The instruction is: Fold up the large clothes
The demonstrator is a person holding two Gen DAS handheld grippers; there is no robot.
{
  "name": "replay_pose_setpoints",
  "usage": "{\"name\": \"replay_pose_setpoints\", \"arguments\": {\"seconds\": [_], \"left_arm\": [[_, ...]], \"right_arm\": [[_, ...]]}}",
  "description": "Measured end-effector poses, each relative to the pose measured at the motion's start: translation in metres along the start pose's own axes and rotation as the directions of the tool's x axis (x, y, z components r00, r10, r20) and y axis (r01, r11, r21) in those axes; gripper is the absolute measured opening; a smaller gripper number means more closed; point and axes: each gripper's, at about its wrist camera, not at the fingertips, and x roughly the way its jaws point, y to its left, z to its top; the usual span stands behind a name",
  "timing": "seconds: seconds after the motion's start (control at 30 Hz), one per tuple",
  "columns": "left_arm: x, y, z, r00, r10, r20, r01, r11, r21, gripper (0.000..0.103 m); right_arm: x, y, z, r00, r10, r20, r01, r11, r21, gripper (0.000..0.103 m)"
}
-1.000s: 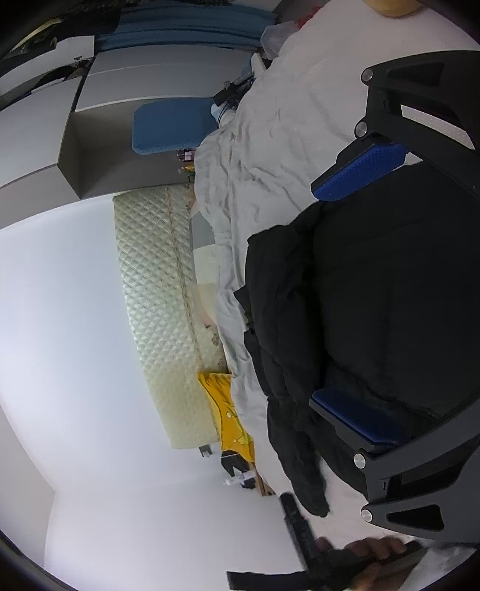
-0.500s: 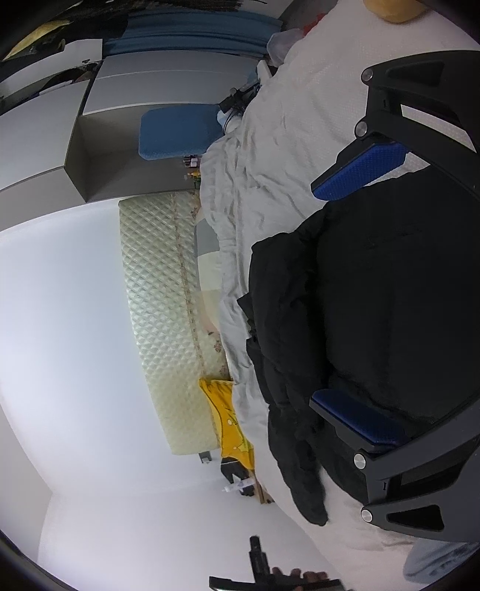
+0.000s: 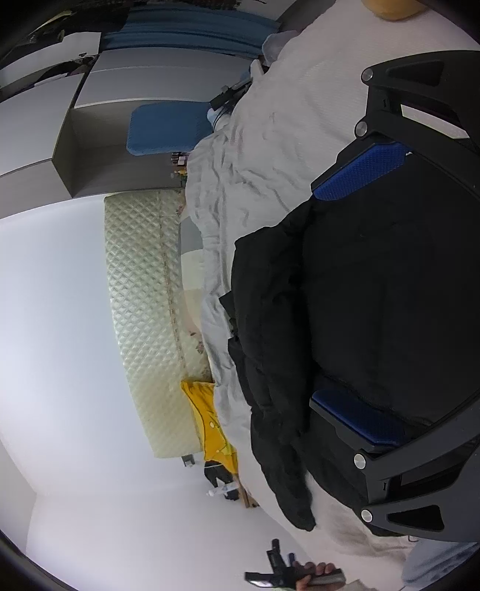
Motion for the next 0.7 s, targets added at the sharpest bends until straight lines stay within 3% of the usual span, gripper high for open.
{"name": "replay_pose_setpoints", "arguments": {"seconds": [0.17, 0.3, 0.37, 0.57, 0.7], "left_arm": [[0.057, 0.074, 0.000, 0.996, -0.070, -0.061, 0.053, 0.968, -0.246, 0.103], [0.105, 0.122, -0.006, 0.984, -0.158, -0.087, 0.108, 0.900, -0.423, 0.102], [0.127, 0.134, -0.005, 0.979, -0.190, -0.072, 0.135, 0.875, -0.464, 0.102], [0.162, 0.142, 0.011, 0.975, -0.221, 0.030, 0.206, 0.836, -0.508, 0.098], [0.194, 0.142, 0.021, 0.971, -0.231, 0.055, 0.222, 0.802, -0.555, 0.075]], "right_arm": [[0.011, 0.010, 0.000, 0.999, -0.033, -0.019, 0.033, 0.999, 0.005, 0.103], [0.023, 0.019, 0.000, 0.998, -0.047, -0.040, 0.047, 0.999, 0.014, 0.103], [0.031, 0.024, 0.000, 0.997, -0.054, -0.057, 0.055, 0.998, 0.017, 0.103], [0.050, 0.037, -0.003, 0.993, -0.081, -0.086, 0.080, 0.997, -0.013, 0.103], [0.060, 0.041, -0.002, 0.991, -0.092, -0.098, 0.091, 0.996, -0.010, 0.103]]}}
